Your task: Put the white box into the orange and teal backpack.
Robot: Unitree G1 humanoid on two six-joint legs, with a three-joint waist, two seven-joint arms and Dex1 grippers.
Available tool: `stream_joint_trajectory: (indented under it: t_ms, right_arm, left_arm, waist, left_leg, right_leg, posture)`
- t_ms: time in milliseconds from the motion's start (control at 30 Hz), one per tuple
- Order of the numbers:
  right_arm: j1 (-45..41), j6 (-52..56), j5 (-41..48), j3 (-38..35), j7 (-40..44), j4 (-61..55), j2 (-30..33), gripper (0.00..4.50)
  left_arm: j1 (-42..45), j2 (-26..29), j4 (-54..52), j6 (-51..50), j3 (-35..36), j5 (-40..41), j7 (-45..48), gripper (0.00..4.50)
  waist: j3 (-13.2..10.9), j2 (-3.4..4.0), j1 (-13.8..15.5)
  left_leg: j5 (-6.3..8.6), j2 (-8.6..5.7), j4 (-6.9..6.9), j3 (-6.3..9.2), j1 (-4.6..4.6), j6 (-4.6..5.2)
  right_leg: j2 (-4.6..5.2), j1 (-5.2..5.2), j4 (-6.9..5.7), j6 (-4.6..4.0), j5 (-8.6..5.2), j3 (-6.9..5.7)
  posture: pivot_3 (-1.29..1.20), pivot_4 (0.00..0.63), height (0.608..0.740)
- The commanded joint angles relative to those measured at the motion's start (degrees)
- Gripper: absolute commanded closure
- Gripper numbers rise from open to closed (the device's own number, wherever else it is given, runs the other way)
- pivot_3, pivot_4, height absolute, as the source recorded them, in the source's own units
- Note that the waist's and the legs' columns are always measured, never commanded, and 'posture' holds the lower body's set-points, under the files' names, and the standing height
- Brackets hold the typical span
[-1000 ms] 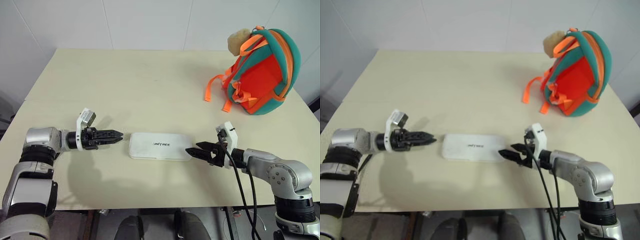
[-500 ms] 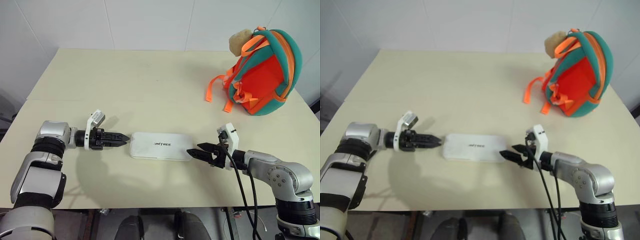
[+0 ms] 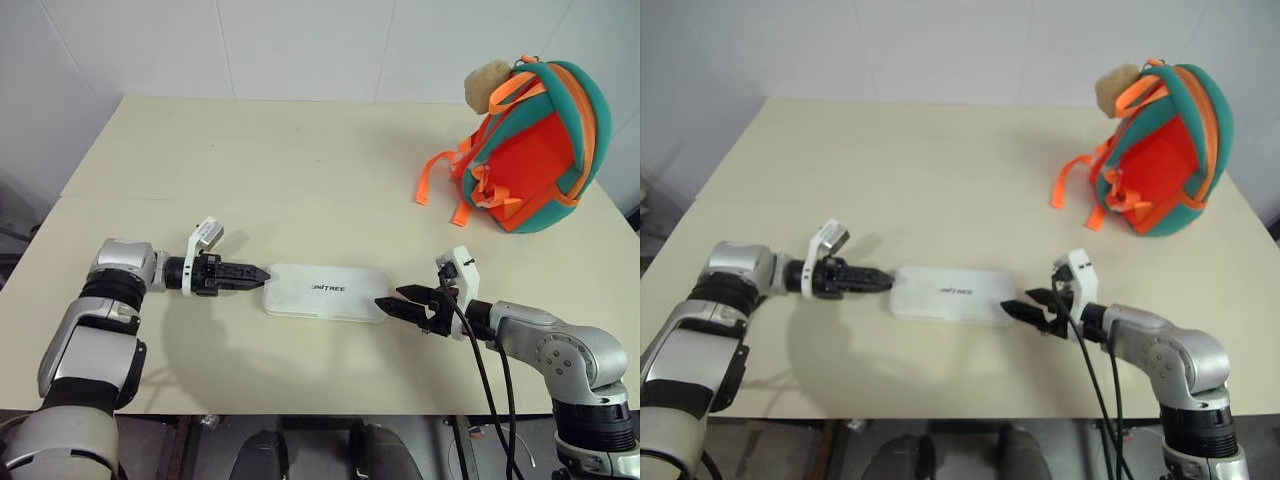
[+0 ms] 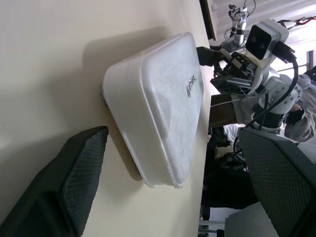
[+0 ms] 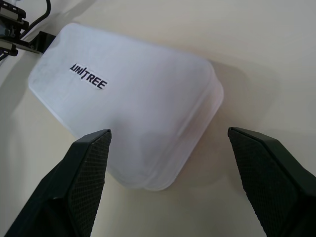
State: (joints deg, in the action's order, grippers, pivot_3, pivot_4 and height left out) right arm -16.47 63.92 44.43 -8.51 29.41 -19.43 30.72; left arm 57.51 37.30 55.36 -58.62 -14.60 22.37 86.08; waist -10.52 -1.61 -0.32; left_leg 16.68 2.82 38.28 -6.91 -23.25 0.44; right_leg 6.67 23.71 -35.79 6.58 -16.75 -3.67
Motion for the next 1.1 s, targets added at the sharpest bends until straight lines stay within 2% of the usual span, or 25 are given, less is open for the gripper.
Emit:
stream_joint_trajectory:
  t_ms: [33,733,933,1100]
  right_arm:
    - [0.1,-0.7,0.9,-0.8,0.3,-2.1,0.4,0.00]
    - [-0.4,-0.1,2.5,3.4,0.1,-3.8,-1.9,0.00]
    - [0.0,-0.4,2.3,3.6,0.4,-4.0,-1.3,0.00]
    - [0.6,-0.6,1.9,3.5,0.6,-4.4,-0.8,0.00]
  left_arm:
    - [0.8,-1.2,0.7,-0.7,0.2,0.3,6.4,0.02]
    - [-0.8,-2.3,-5.4,-4.4,-0.3,3.2,6.4,0.02]
    - [1.2,-3.7,-1.8,-3.0,3.4,3.5,5.6,0.02]
    - [1.6,-4.2,-0.5,-0.3,3.2,2.1,6.3,0.02]
  waist:
    - [0.0,0.00,0.3]
    - [0.0,0.00,0.2]
    - [0.0,0.00,0.2]
    - [0.0,0.00,0.2]
  left_leg:
    - [0.00,-0.01,0.01,0.00,0.00,0.00]
    - [-0.01,0.00,0.00,0.00,-0.01,-0.01]
    - [0.00,0.00,0.00,-0.01,-0.02,-0.01]
    - [-0.01,0.00,0.00,-0.01,-0.02,-0.01]
  right_leg:
    - [0.01,0.00,0.00,0.00,0.00,0.00]
    - [-0.01,0.00,0.03,0.00,0.00,0.00]
    - [-0.01,0.00,0.04,0.00,0.00,0.00]
    - [-0.01,0.00,0.04,0.00,0.00,-0.01]
  posture:
    - [0.00,0.150,0.740]
    - [0.00,0.150,0.740]
    - [0.00,0.150,0.740]
    - [0.00,0.150,0.740]
